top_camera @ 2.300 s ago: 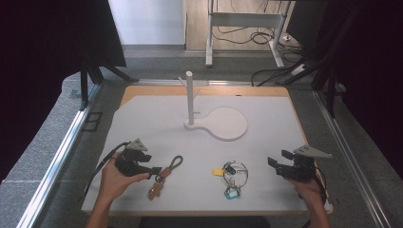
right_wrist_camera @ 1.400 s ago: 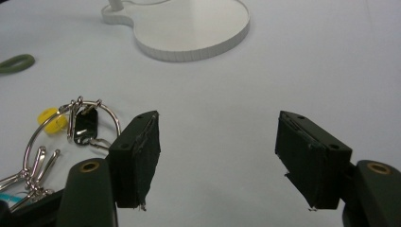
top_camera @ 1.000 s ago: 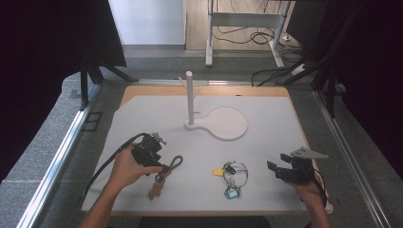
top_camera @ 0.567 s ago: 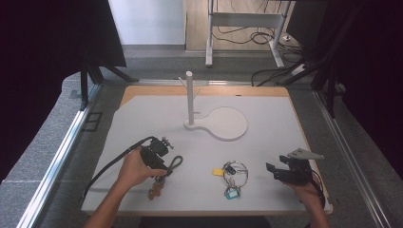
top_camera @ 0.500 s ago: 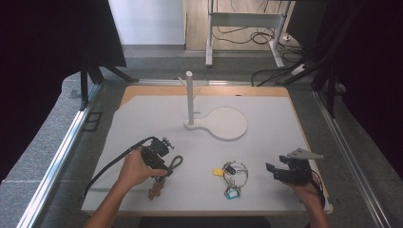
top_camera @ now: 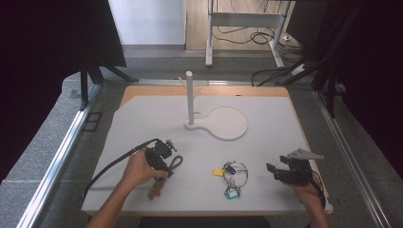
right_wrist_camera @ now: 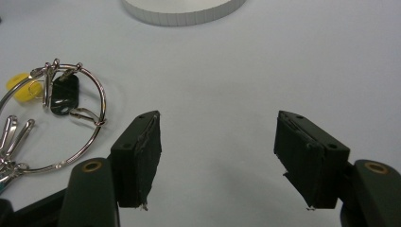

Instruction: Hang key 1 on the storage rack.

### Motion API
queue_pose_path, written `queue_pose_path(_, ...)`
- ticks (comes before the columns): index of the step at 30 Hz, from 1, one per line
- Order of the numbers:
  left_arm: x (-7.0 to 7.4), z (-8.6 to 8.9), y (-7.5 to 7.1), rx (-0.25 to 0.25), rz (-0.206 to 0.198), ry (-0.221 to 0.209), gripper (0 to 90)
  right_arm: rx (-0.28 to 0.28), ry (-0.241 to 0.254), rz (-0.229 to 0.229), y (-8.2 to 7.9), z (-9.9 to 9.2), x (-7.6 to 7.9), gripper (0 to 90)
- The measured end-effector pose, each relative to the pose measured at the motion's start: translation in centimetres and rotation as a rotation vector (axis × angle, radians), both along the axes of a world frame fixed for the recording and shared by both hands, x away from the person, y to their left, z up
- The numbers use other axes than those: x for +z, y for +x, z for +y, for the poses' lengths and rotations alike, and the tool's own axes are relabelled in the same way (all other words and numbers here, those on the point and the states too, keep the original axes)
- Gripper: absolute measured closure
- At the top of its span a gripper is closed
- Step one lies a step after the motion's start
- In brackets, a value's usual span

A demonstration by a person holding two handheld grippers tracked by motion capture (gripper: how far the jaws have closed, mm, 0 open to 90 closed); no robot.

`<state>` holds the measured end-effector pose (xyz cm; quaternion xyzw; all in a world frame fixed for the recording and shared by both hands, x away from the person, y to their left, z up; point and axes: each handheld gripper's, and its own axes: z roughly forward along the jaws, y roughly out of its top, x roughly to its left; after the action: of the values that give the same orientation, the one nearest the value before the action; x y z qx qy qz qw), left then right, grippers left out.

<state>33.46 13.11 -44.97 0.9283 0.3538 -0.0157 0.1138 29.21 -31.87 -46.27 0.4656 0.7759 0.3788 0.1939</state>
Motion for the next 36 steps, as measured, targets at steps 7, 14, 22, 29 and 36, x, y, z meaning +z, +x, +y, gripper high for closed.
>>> queue_pose_path(7, -0.75, 0.49, 0.22, 0.014, 0.013, 0.003, 56.0, 0.005, -0.008, 0.001, 0.00, 0.10, -0.05, 32.6)
queue_pose_path(14, -0.85, 0.58, -0.01, 0.019, -0.006, 0.002, 58.2, 0.003, -0.013, 0.006, 0.01, 0.28, -0.05, 32.7)
queue_pose_path(22, -0.88, 0.57, -0.10, 0.021, -0.028, 0.020, 64.9, 0.003, -0.027, 0.012, 0.05, 0.42, -0.24, 32.8)
queue_pose_path(29, -0.88, 0.57, -0.26, 0.013, -0.042, 0.021, 66.5, 0.002, -0.035, 0.008, 0.06, 0.45, -0.30, 33.1)
queue_pose_path(36, -0.79, 0.73, -0.29, 0.007, -0.043, 0.013, 67.0, -0.007, -0.043, -0.034, -0.12, 0.40, -0.05, 34.9)
